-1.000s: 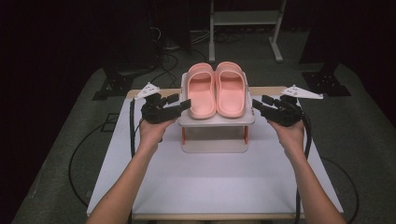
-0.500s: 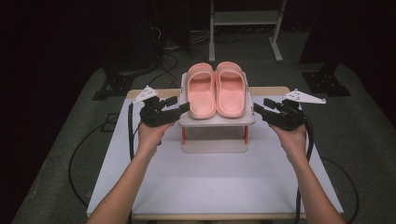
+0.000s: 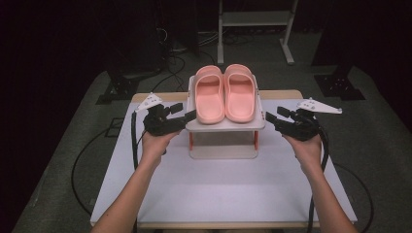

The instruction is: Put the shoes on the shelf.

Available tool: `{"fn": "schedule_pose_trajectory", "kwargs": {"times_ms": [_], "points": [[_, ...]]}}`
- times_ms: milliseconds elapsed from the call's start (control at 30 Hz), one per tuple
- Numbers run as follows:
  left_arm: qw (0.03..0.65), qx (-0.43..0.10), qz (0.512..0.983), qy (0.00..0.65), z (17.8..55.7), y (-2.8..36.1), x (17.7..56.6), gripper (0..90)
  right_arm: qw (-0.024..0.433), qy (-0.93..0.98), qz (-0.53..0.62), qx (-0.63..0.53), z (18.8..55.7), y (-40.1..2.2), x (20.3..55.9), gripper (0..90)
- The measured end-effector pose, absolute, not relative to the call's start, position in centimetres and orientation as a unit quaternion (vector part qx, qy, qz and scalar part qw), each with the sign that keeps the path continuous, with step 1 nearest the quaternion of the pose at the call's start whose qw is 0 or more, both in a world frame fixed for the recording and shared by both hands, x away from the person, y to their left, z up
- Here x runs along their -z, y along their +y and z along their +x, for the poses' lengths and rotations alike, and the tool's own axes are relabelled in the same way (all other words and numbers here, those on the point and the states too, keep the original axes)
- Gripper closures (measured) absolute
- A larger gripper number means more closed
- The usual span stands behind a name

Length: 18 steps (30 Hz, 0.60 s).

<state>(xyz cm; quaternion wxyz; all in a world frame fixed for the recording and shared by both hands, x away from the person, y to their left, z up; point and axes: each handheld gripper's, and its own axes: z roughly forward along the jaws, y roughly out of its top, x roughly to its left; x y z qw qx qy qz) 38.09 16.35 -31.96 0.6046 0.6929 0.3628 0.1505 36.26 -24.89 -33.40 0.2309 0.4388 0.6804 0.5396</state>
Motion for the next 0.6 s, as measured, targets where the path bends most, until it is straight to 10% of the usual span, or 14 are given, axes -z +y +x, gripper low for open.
{"fn": "schedule_pose_trajectory", "kwargs": {"times_ms": [600], "points": [[0.610, -0.147, 0.687, 0.368, 36.4, 17.4, 33.6, 25.7, 0.229, 0.679, 0.442, -0.540, 34.8, -26.3, 34.8, 34.9]]}}
